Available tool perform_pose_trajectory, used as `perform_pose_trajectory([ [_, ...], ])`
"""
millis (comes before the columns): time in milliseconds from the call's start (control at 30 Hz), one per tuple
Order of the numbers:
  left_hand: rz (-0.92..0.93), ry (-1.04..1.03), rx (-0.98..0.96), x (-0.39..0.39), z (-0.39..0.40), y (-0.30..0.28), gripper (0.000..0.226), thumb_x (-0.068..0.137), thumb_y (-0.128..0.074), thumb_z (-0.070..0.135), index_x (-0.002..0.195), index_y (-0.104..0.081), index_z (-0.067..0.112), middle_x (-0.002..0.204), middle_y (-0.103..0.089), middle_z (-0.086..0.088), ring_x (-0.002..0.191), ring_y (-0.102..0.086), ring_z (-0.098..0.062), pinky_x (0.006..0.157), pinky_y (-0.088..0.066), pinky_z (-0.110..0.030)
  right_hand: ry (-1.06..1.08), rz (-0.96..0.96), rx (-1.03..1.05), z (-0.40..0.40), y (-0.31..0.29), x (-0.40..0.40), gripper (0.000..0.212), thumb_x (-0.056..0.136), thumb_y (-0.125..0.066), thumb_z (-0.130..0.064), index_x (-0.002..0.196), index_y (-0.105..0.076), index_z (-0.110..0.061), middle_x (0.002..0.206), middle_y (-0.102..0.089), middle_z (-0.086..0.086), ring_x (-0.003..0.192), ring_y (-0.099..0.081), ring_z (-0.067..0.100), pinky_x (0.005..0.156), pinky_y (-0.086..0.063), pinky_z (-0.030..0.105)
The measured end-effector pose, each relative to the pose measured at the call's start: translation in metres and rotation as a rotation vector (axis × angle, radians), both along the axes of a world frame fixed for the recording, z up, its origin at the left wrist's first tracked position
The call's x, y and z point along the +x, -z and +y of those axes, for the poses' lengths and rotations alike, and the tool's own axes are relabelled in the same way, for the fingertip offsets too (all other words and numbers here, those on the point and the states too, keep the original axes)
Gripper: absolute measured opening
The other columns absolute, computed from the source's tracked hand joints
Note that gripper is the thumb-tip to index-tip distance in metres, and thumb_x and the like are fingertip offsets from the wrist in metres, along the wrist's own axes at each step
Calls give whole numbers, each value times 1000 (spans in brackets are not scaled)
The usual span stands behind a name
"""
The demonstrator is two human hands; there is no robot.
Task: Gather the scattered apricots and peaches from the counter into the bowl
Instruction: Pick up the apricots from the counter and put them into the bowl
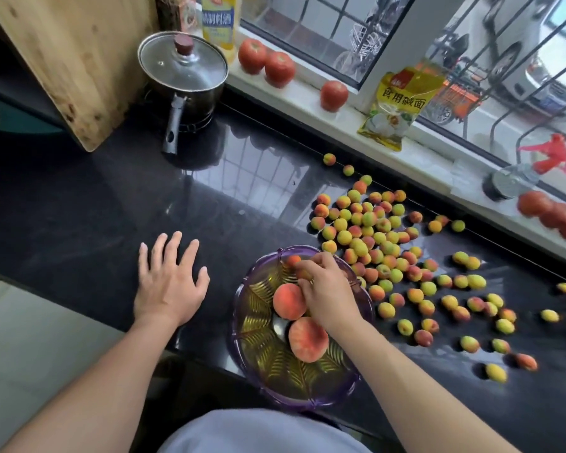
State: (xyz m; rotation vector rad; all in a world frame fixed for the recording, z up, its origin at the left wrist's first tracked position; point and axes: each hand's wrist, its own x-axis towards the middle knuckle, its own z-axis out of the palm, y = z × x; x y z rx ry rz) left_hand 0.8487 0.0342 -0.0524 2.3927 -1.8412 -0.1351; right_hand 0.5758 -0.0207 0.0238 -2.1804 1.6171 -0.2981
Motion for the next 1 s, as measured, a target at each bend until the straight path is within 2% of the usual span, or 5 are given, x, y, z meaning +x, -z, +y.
perform_pose_trajectory([
  [400, -5, 9, 6, 0, -1, 2, 62, 96, -60, 43, 153, -53, 17, 161, -43, -18, 152, -32, -39, 128, -14, -61, -203, 165, -46, -8, -11, -7, 23, 94, -64, -18, 115, -73, -21, 98, -57, -1, 86, -59, 22, 67, -54, 38],
  [533, -3, 9, -4, 1, -2, 4, 66, 93, -43, 47, 151, -54, 16, 160, -45, -19, 151, -33, -40, 127, -13, -61, -105, 129, -107, -42, -61, -6, 17, 97, -59, -19, 108, -73, -21, 96, -60, -7, 86, -56, 14, 68, -43, 26],
  [733, 13, 13, -13, 2, -3, 6, 67, 92, -41, 47, 149, -56, 16, 159, -45, -19, 151, -34, -41, 127, -16, -64, 2, 411, 498, -142, -56, 44, 27, 103, -48, -19, 123, -64, -11, 115, -65, 14, 100, -62, 30, 74, -49, 36],
  [900, 6, 14, -14, 3, -3, 8, 67, 92, -39, 48, 148, -57, 16, 159, -45, -18, 151, -34, -40, 126, -18, -64, -210, 760, 767, -148, -44, 81, 31, 99, -59, -34, 99, -69, -5, 90, -69, 9, 87, -68, 26, 88, -57, 34],
  [1000, 12, 14, -17, 3, -4, 9, 67, 92, -39, 48, 148, -58, 16, 159, -45, -18, 151, -34, -40, 126, -18, -64, -362, 978, 945, -143, -37, 95, 31, 103, -52, -31, 117, -65, -7, 90, -62, 7, 78, -58, 20, 81, -49, 30],
])
